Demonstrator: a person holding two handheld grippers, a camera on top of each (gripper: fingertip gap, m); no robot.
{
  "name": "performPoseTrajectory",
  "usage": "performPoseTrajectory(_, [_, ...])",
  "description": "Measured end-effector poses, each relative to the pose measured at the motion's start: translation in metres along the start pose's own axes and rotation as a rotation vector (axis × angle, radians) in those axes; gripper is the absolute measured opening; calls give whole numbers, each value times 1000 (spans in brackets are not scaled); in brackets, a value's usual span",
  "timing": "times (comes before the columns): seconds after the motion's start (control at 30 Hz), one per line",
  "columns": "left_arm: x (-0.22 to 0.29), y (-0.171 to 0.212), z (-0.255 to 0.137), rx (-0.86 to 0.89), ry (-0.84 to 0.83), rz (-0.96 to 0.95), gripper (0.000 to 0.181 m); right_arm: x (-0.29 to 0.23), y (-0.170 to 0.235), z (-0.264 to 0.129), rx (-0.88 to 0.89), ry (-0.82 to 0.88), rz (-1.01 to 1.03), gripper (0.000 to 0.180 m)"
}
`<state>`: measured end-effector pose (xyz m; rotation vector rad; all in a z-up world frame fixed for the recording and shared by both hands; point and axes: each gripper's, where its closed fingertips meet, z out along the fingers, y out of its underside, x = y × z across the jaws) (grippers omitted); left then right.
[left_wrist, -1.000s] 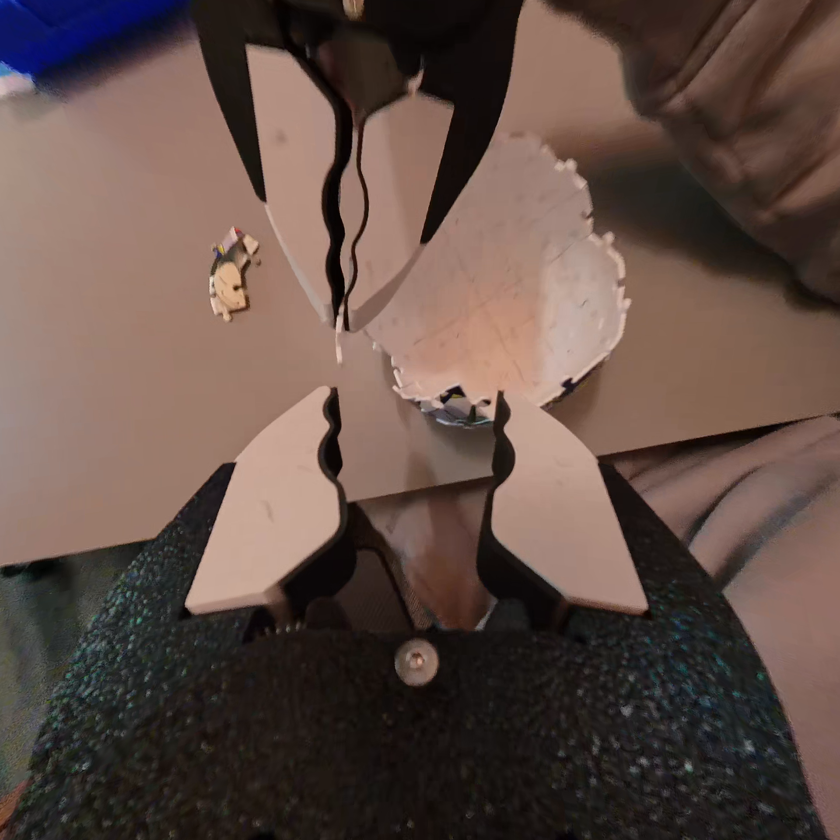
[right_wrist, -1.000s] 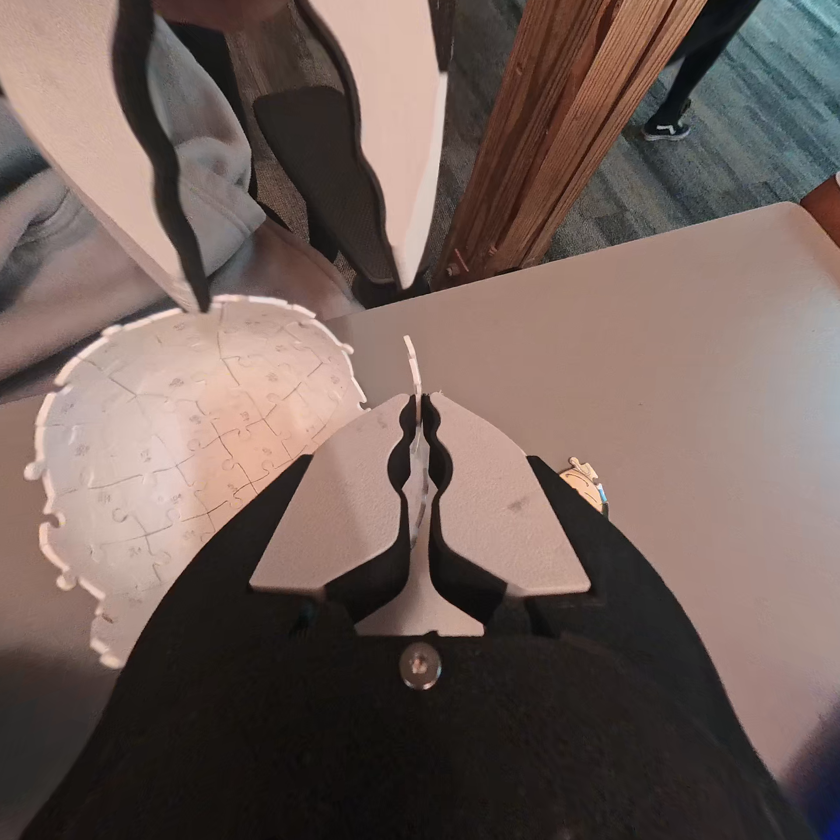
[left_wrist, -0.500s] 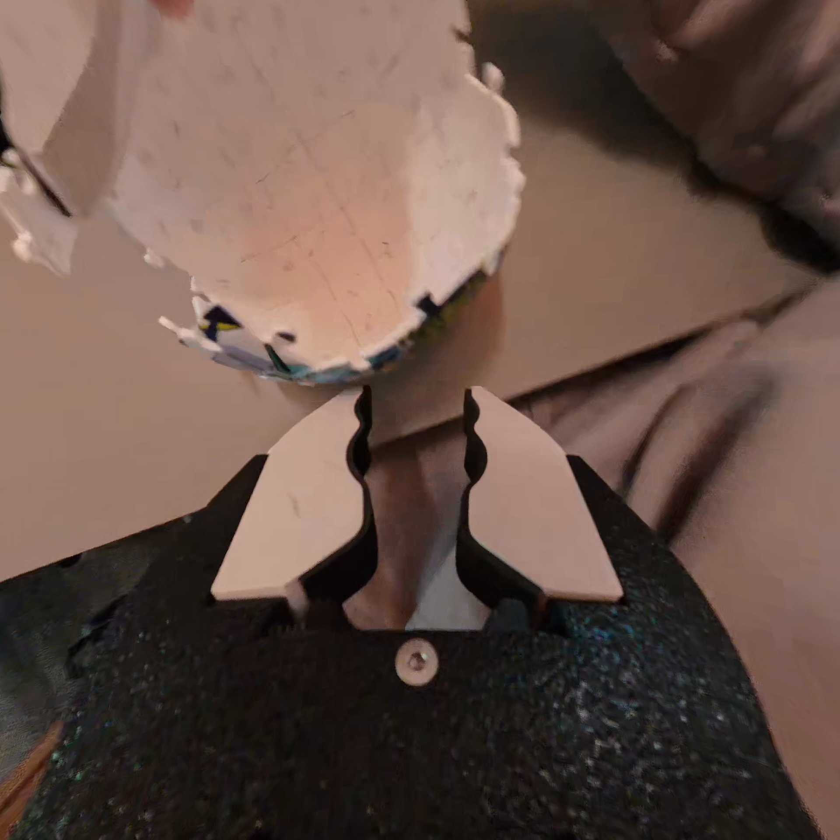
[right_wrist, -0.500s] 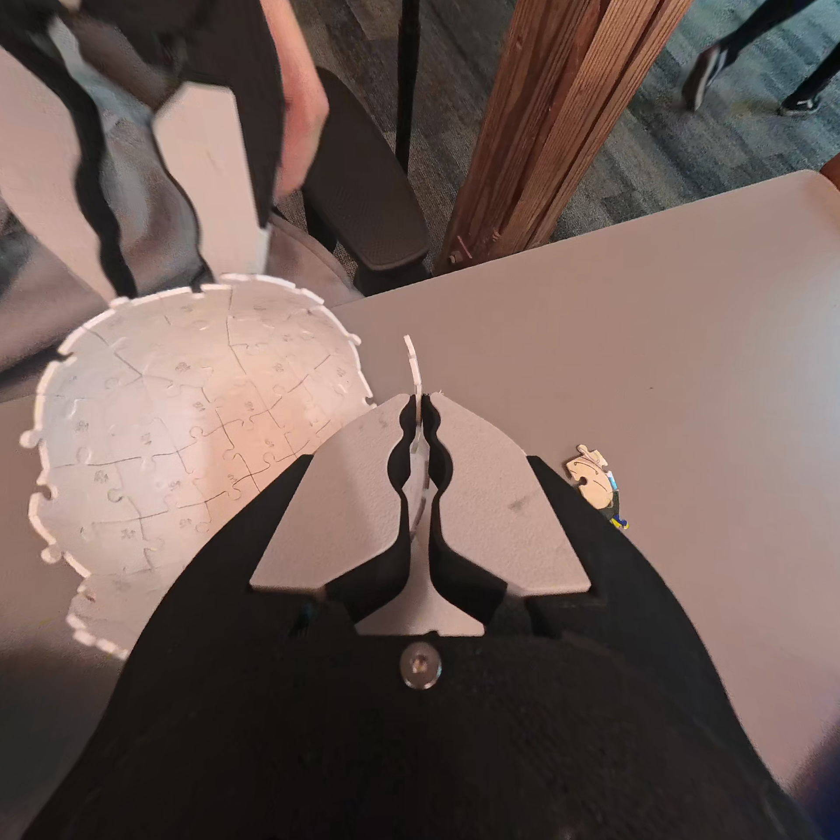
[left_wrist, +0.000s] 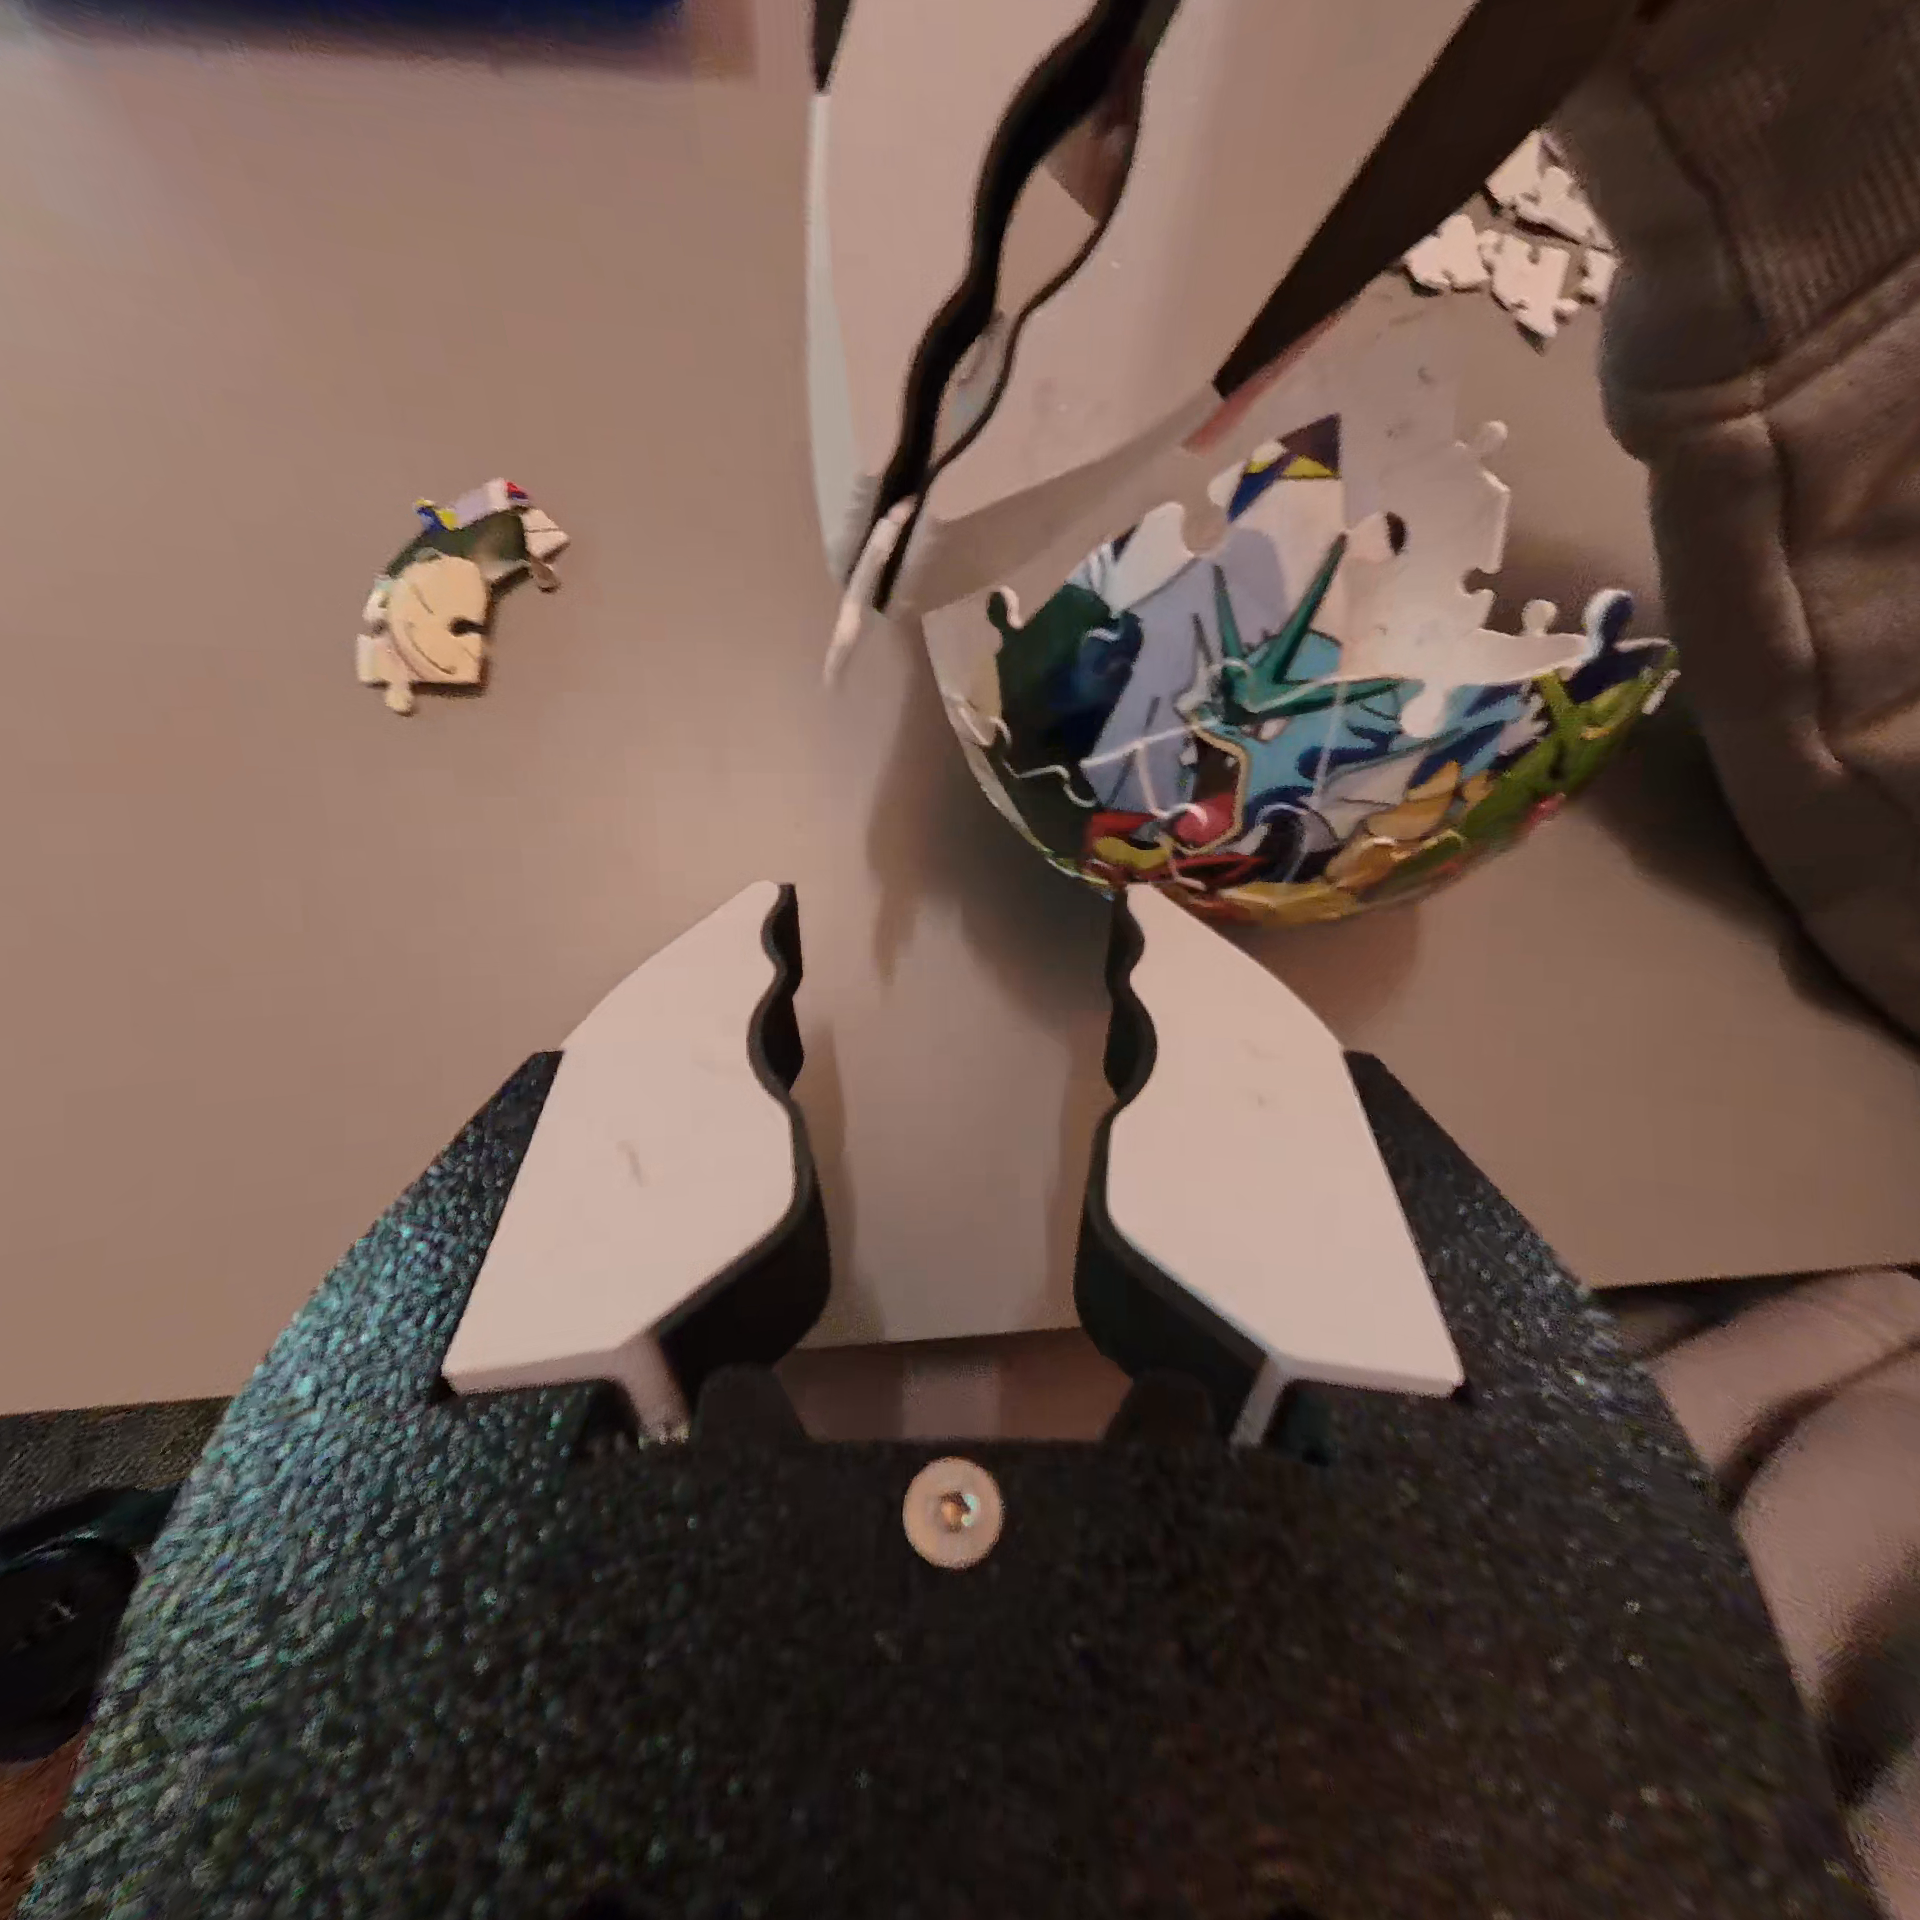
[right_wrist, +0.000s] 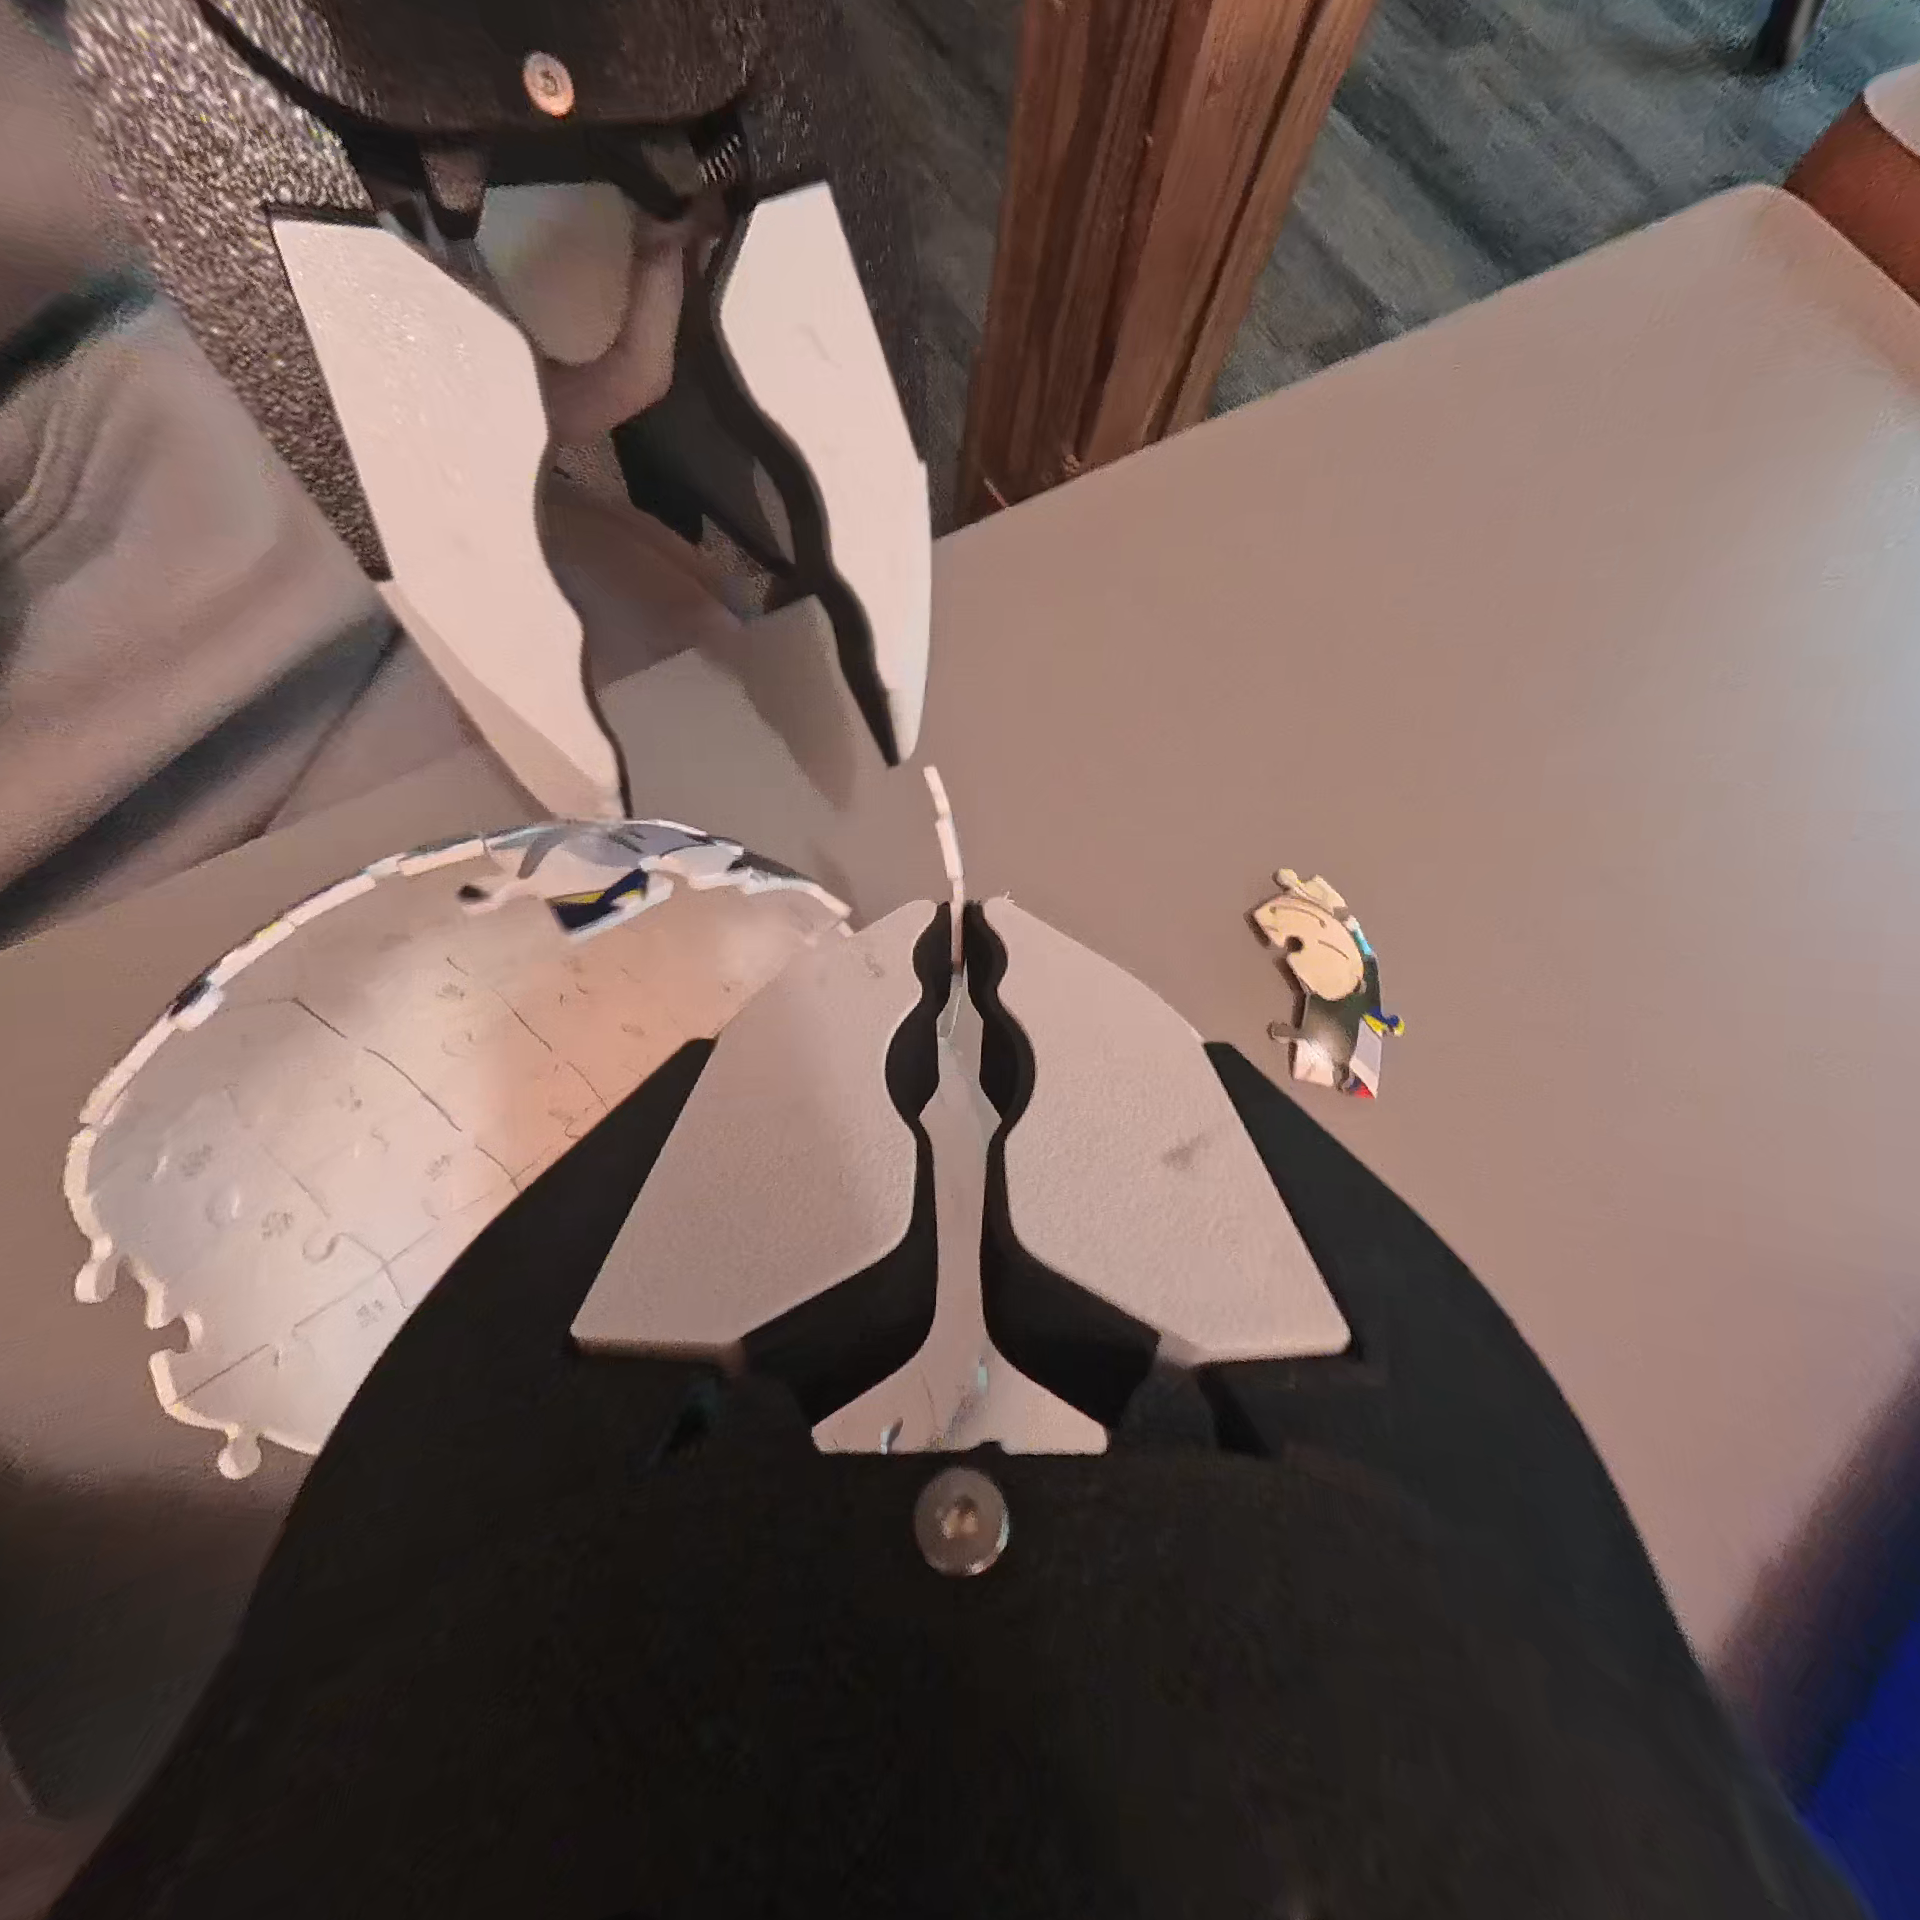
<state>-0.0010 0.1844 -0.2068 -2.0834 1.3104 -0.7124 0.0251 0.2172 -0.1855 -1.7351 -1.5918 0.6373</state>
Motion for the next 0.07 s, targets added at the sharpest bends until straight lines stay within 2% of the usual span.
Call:
performPoseTrajectory(0.03, [-4, -1, 0, 7, -15, -3, 55, 1, 2, -1, -8, 5, 6, 2])
performPoseTrajectory(0.07, [-7, -2, -1, 11, -24, -11, 55, 1, 4, -1, -11, 4, 11, 2])
